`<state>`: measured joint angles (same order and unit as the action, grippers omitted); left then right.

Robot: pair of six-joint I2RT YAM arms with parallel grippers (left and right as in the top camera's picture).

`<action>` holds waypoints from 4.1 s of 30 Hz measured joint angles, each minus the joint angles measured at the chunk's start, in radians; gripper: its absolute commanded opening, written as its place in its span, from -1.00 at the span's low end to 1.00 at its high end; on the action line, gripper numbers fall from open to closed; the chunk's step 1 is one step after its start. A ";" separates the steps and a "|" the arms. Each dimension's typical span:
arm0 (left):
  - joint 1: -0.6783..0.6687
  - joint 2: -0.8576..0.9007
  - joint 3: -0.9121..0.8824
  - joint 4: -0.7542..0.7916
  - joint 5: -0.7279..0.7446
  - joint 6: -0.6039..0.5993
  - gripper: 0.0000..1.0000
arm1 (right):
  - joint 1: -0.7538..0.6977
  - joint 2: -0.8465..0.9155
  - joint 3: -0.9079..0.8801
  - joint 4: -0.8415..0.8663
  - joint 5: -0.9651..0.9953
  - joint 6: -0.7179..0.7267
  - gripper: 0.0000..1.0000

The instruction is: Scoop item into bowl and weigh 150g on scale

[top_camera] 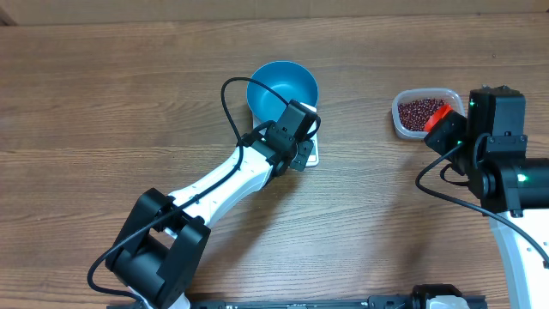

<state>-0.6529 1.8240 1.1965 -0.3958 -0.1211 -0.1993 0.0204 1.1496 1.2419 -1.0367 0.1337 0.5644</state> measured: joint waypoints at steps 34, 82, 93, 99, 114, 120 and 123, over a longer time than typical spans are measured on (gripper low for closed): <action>0.000 0.045 0.000 0.001 -0.029 0.066 -0.91 | 0.000 0.023 0.000 0.004 -0.003 0.008 -0.92; 0.000 0.108 -0.012 0.057 -0.012 0.072 -0.91 | 0.000 0.023 0.000 0.012 -0.004 0.009 -0.93; 0.000 0.108 -0.012 0.060 -0.026 0.073 -0.91 | 0.000 0.023 0.000 0.012 -0.004 0.008 -0.92; 0.000 0.108 -0.012 0.063 -0.027 0.085 -0.91 | 0.000 0.023 0.000 0.012 -0.005 0.008 -0.92; 0.000 0.110 -0.012 0.078 -0.033 0.099 -0.92 | 0.000 0.023 0.000 0.011 -0.006 0.008 -0.92; 0.000 0.110 -0.012 0.078 -0.033 0.099 -0.91 | 0.000 0.023 0.000 0.012 -0.006 0.008 -0.92; 0.000 0.110 -0.012 0.074 -0.029 0.103 -0.91 | 0.000 0.023 0.000 0.011 -0.006 0.008 -0.92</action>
<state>-0.6529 1.9343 1.1843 -0.3218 -0.1505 -0.0959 0.0204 1.1728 1.2419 -1.0252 0.1272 0.5724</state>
